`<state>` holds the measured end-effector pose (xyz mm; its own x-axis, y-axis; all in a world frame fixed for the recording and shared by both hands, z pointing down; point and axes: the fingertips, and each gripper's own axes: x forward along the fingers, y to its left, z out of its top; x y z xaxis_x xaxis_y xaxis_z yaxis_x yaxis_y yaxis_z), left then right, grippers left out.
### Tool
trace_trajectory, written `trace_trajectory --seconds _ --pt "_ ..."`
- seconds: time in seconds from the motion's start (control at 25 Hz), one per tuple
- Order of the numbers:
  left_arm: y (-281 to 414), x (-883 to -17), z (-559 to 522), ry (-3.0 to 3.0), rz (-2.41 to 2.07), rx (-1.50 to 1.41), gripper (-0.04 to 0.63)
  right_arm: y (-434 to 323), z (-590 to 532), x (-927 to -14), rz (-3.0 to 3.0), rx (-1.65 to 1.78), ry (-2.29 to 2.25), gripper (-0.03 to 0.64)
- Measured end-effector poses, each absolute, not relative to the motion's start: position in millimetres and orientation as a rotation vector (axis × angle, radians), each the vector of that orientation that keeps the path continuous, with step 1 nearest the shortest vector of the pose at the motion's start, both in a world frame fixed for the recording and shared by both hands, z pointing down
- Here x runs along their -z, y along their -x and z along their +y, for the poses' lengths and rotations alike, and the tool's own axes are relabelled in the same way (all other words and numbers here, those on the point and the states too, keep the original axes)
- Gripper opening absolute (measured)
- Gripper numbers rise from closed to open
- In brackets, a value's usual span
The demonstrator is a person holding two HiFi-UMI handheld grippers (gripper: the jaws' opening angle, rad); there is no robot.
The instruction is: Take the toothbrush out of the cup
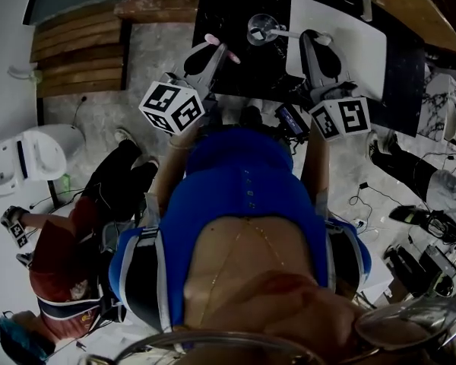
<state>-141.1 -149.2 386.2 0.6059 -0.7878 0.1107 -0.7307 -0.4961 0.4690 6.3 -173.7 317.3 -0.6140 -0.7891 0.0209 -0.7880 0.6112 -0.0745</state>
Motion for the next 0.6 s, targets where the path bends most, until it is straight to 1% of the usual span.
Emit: trace_trajectory --seconds 0.32,0.6 --pt "129.5 -383.4 -154.3 -2.383 -1.166 0.154 0.015 -12.4 -158.2 -311.9 2.833 0.174 1.315 0.02" --pt "119.1 -382.1 -159.4 -2.41 -1.114 0.145 0.015 -8.0 -146.5 -332.3 2.937 0.219 1.304 0.02"
